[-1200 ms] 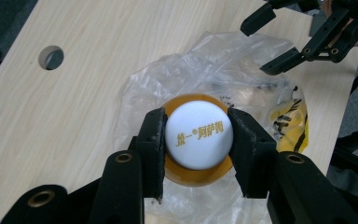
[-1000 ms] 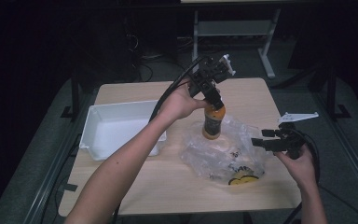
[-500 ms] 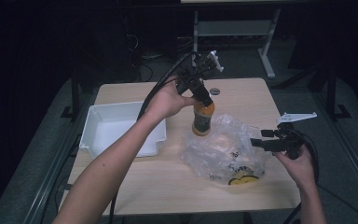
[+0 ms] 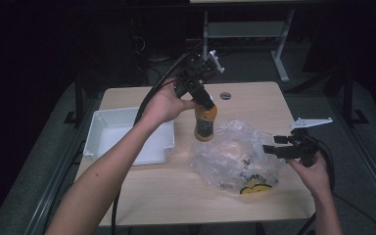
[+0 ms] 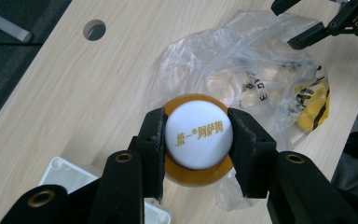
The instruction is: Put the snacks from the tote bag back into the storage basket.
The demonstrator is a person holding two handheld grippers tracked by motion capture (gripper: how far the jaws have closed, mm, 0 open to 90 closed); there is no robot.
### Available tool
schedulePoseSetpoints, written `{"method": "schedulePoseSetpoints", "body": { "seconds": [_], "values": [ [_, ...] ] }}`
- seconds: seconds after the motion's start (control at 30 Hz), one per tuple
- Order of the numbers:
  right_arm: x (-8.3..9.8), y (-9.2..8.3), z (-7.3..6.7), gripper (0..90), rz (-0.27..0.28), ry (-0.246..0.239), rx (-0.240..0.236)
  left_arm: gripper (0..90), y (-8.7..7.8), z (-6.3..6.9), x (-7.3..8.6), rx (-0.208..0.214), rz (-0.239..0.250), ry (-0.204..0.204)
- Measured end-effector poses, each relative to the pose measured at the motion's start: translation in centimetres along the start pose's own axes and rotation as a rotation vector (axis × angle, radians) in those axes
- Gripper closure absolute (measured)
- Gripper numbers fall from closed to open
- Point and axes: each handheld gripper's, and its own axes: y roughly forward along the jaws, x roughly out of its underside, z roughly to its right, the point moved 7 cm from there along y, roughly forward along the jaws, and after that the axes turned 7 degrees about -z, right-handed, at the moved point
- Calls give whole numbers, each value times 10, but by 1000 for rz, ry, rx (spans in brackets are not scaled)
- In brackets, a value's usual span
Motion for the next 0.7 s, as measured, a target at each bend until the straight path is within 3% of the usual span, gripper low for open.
{"method": "schedulePoseSetpoints", "body": {
  "seconds": [0.7],
  "values": [
    [-4,0,-1,302,17,-11,5,595,-13,-20,28,-20,-4,-59]
  ]
}}
